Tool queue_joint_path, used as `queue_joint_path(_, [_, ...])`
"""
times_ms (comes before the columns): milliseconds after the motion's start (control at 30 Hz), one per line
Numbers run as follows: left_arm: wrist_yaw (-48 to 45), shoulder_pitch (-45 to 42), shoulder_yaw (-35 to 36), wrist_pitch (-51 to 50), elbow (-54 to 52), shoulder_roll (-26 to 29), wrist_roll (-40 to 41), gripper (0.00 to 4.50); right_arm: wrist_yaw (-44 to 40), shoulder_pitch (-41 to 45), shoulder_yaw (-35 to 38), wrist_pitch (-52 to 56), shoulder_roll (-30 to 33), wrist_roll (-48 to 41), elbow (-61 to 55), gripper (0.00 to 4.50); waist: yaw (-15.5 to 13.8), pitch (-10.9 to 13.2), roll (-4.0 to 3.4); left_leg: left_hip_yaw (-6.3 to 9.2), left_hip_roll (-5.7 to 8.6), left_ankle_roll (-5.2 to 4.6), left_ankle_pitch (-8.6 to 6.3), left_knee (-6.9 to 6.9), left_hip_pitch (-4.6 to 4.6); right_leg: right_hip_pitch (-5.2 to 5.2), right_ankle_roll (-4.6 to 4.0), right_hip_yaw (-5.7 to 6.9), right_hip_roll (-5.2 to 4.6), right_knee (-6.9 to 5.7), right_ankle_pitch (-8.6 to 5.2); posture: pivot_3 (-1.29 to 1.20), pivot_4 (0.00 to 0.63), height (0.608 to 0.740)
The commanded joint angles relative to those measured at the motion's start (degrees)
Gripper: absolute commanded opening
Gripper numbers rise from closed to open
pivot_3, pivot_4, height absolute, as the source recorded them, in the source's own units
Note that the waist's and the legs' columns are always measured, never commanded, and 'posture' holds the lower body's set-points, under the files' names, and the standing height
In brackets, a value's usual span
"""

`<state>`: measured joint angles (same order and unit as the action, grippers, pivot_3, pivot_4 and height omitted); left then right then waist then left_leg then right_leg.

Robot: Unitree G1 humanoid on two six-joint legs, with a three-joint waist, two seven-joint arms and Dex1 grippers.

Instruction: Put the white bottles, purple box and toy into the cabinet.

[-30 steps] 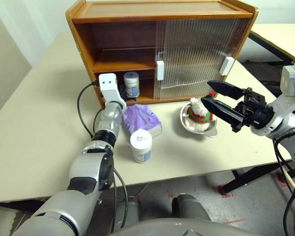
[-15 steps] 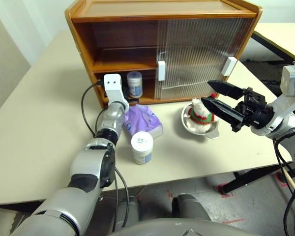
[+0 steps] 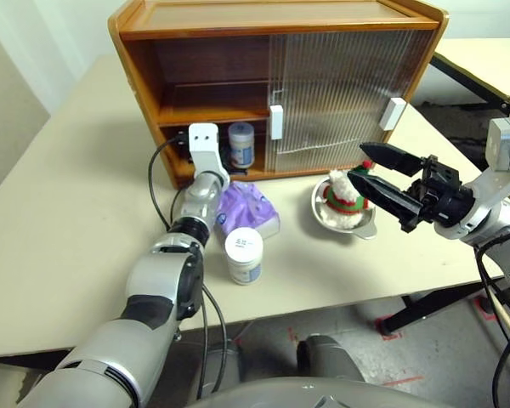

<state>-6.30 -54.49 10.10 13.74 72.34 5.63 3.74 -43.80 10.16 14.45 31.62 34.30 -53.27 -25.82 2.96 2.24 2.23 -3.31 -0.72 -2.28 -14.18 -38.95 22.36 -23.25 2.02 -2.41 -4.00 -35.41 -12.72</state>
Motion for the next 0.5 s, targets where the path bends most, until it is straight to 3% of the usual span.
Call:
queue_joint_path(33, [-0.6,-1.3,-0.8,-0.8,1.2,-0.5,-1.2,0.04,0.3,-0.3,1.4,0.1,0.7,-0.6,-1.1,4.5,0.2,0.0,0.0,0.0,0.0,0.0,0.0,0.0,0.0,0.0,0.0,0.0,0.0,0.0,0.0,-0.14,0.0,0.74])
queue_joint_path(500, [-2.1,-0.5,1.8,0.5,-1.1,0.1,1.1,0.04,-0.5,0.6,0.5,-0.3,0.6,-0.1,0.2,4.5,0.9,0.0,0.0,0.0,-0.02,0.0,0.0,0.0,-0.01,0.0,0.01,-0.03,0.0,-0.01,0.0,-0.11,0.0,0.74])
